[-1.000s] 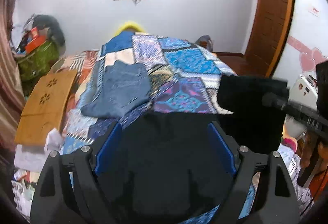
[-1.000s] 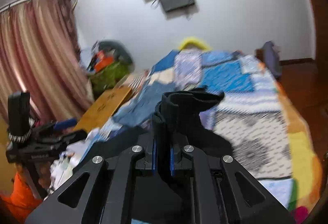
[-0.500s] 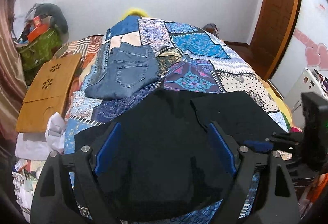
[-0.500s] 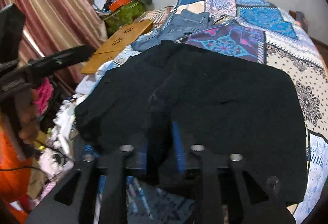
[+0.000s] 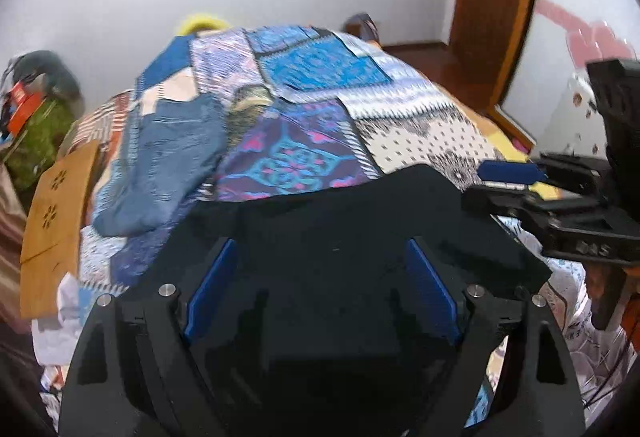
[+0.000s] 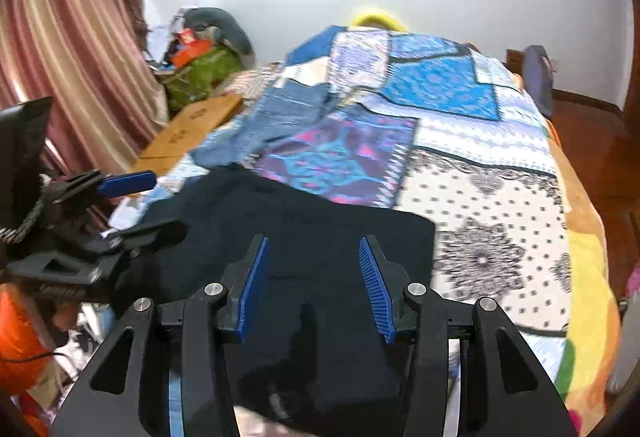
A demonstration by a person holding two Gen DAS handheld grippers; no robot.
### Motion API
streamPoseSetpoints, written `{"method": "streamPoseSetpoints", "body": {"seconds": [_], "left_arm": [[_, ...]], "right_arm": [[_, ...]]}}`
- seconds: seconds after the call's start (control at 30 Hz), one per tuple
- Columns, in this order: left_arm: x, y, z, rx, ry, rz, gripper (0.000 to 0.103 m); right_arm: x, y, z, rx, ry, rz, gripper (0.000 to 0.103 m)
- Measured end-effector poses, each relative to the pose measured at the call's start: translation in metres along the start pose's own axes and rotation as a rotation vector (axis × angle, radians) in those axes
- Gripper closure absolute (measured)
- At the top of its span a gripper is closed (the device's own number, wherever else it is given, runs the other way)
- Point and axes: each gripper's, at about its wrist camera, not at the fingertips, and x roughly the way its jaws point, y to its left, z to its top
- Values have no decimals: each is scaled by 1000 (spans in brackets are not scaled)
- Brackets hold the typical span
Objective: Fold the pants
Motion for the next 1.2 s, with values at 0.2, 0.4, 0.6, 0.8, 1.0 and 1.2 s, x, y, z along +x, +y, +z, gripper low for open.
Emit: {"method": "streamPoseSetpoints", "body": {"seconds": [0.2, 0.4, 0.6, 0.8, 1.0, 1.2], "left_arm": [[48, -25, -6, 28, 133, -39, 17], [62, -40, -24, 60, 174, -11, 17], [54, -34, -29, 41, 180, -1, 17], [27, -18, -42, 34, 153, 67, 17], [-22, 17, -50, -38, 68, 131, 17], [-80, 64, -60, -128, -38, 208, 17]], "right_arm": [[35, -29, -26, 23, 132, -21, 60], [25, -26, -54, -35, 148, -16, 60], [4, -30, -70, -4, 139, -10, 60], [-7, -32, -73, 40, 151, -13, 60], [-26, -21, -57, 43, 90, -42, 60], [-36, 6, -33, 13, 13, -17, 60]]}}
